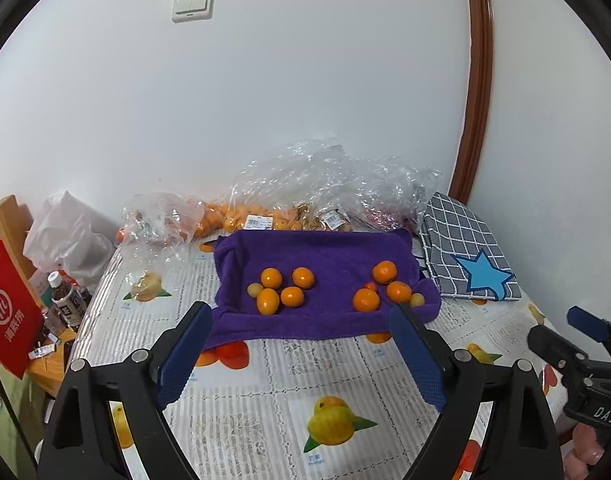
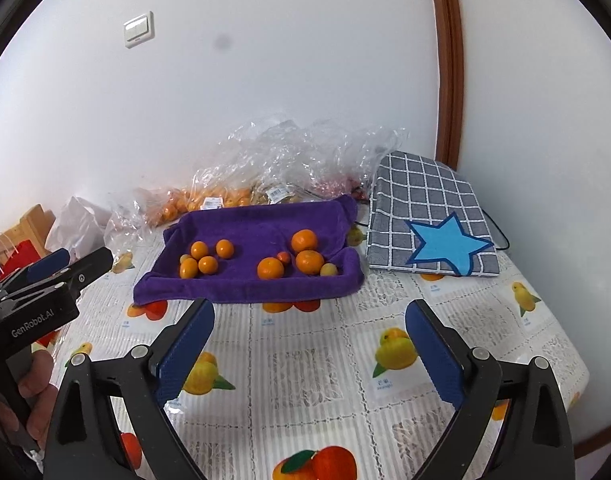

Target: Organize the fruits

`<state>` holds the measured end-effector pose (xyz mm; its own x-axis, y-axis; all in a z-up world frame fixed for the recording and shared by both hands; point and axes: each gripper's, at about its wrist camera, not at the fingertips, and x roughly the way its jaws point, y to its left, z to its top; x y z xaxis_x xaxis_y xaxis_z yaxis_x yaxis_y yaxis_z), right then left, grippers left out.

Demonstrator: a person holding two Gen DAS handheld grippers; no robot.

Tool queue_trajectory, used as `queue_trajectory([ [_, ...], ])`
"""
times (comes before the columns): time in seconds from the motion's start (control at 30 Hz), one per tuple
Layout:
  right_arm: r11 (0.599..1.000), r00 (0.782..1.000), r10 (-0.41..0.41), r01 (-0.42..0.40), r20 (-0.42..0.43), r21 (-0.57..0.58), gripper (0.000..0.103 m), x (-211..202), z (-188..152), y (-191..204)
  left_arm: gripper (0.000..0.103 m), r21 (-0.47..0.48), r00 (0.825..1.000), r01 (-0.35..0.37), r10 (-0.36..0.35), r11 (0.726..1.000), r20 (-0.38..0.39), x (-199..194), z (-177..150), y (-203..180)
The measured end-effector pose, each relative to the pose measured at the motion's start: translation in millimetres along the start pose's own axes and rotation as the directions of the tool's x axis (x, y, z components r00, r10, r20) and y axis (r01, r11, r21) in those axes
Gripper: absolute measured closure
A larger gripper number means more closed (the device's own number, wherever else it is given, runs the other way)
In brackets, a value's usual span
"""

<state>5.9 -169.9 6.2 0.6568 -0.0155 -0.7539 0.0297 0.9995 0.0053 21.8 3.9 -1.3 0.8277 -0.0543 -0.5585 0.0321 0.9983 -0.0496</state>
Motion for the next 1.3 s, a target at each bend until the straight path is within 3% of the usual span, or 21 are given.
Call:
queue_trajectory([
  [0.33,1.0,1.0,-0.006,0.006,0.024,-0.03,0.007,-17,-2,8,0.013,-0.002,1.0,-0.027,0.027,1.0,0.005,-8,-3,5],
  [1.3,1.0,1.0,-0.02,0.02,0.012,-0.018,0.007,-14,-2,11,0.013,-0.002,0.999,-0.051,0.051,0.999,0.016,-11,-4,10],
])
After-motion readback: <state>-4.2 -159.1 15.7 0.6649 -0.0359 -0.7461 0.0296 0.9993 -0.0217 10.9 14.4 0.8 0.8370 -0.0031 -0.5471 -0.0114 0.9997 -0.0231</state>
